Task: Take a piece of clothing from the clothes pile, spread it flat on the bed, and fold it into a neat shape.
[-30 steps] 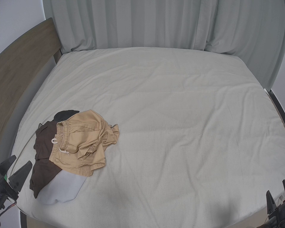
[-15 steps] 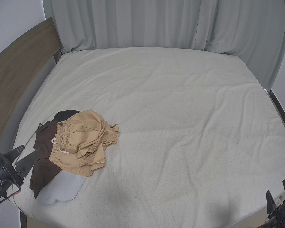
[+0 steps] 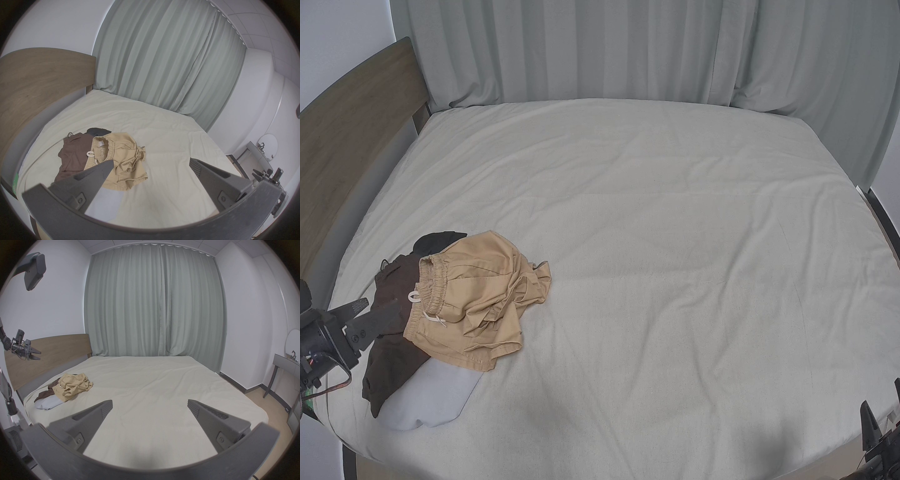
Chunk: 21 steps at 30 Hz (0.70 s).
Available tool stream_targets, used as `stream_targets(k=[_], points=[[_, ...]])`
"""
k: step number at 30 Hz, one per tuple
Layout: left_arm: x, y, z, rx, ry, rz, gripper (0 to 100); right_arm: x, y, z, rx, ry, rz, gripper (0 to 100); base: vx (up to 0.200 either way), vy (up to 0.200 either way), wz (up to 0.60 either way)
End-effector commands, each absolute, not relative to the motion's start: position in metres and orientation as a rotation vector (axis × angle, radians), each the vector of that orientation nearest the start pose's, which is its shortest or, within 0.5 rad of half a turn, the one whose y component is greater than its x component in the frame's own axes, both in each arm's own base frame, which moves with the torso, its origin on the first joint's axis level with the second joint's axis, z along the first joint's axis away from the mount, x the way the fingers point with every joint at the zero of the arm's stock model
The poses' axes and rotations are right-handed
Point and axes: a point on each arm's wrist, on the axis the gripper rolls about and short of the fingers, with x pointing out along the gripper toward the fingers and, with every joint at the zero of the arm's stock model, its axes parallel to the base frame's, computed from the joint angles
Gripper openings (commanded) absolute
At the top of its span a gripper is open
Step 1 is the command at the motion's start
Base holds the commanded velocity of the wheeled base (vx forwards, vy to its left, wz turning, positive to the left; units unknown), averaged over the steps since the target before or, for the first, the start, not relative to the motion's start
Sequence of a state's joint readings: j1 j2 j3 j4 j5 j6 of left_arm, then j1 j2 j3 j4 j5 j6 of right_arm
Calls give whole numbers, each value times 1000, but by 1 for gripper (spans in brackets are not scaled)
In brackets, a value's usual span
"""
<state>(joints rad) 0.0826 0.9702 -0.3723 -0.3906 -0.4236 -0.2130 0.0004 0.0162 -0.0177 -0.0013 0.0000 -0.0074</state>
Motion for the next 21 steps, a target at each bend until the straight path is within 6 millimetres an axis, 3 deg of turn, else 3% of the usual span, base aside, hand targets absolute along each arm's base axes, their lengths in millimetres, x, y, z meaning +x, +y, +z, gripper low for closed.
stream_targets(k=[1,21], points=[[126,4,188,-277,269,-308,100,-23,0,76,-8,-2,0,100,0,0,0],[186,12,183,-292,309,-311,100,-23,0,76,-8,-2,2,100,0,0,0]])
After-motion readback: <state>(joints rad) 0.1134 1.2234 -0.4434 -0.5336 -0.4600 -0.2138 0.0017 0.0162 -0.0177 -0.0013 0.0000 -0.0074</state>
